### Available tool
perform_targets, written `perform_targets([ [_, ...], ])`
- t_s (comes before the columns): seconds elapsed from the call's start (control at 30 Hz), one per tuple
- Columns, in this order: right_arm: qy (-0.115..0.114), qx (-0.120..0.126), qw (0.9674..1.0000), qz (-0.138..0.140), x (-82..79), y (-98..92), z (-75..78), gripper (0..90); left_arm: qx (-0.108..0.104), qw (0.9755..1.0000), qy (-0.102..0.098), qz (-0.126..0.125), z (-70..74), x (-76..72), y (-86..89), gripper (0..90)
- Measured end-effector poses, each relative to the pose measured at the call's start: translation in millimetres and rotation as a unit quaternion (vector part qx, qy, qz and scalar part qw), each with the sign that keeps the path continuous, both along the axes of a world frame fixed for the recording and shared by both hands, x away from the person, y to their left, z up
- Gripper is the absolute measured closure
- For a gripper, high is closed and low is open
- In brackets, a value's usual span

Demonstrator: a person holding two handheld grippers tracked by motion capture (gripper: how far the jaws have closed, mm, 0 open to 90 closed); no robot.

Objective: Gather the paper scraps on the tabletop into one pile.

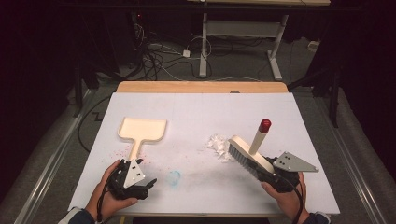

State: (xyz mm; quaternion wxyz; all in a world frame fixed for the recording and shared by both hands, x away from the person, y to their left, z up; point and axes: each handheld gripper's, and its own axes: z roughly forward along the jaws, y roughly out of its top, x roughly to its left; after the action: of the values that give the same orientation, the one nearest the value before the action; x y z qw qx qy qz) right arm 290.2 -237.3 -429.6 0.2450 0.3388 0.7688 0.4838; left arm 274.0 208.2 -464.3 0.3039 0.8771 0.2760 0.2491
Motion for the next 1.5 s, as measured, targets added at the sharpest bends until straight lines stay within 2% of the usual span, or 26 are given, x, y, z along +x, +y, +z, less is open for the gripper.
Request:
perform_targets([
  [0.1, 0.012, 0.009, 0.9999, -0.002, 1.9, -1.6, -3.3, 67.6, -0.002, 1.0000, 0.000, 0.000, 0.3, -0.2, 0.5, 19.4],
  [0.17, -0.006, 0.023, 0.9997, 0.003, -0.6, -2.3, 1.4, 67.6, -0.001, 1.0000, 0.001, 0.000, 0.3, 0.2, 0.9, 19.4],
  [0.3, -0.035, 0.027, 0.9989, 0.015, -4.6, 1.6, 14.0, 67.6, -0.001, 1.0000, 0.001, 0.000, 0.1, 0.5, -0.3, 19.4],
  [0.53, -0.045, 0.016, 0.9987, 0.017, -1.3, 8.3, 20.0, 67.7, -0.003, 1.0000, -0.001, 0.003, 1.1, 0.1, 0.5, 19.4],
  [0.7, -0.039, 0.015, 0.9991, 0.003, 4.4, 3.2, 18.9, 67.7, -0.006, 0.9999, -0.002, 0.009, 1.4, 0.5, 0.8, 19.4],
  [0.83, -0.046, 0.013, 0.9989, -0.006, 12.2, 1.1, 20.3, 67.7, -0.008, 0.9999, 0.000, 0.014, 2.4, 1.8, 2.8, 19.5],
  [0.93, -0.049, 0.010, 0.9987, -0.014, 19.5, 0.3, 20.1, 67.7, -0.020, 0.9995, 0.009, 0.021, 2.5, 4.8, 5.5, 20.0],
  [1.03, -0.053, 0.004, 0.9983, -0.023, 26.9, -2.0, 19.4, 67.7, -0.020, 0.9987, 0.006, 0.045, 3.5, 10.5, 9.2, 20.5],
  [1.13, -0.051, 0.006, 0.9981, -0.033, 33.2, -5.0, 18.6, 67.7, -0.030, 0.9969, 0.018, 0.071, 3.1, 15.0, 15.4, 20.6],
  [1.23, -0.048, 0.004, 0.9979, -0.042, 36.6, -8.2, 17.5, 67.7, -0.043, 0.9954, 0.024, 0.082, 2.9, 17.3, 21.7, 20.7],
  [1.33, -0.047, 0.002, 0.9978, -0.046, 37.9, -11.9, 16.4, 67.7, -0.040, 0.9945, 0.029, 0.093, 2.8, 19.9, 25.6, 21.1],
  [1.5, -0.045, 0.004, 0.9973, -0.059, 39.1, -20.2, 14.9, 67.7, -0.033, 0.9916, 0.032, 0.121, -1.0, 26.7, 33.2, 21.1],
])
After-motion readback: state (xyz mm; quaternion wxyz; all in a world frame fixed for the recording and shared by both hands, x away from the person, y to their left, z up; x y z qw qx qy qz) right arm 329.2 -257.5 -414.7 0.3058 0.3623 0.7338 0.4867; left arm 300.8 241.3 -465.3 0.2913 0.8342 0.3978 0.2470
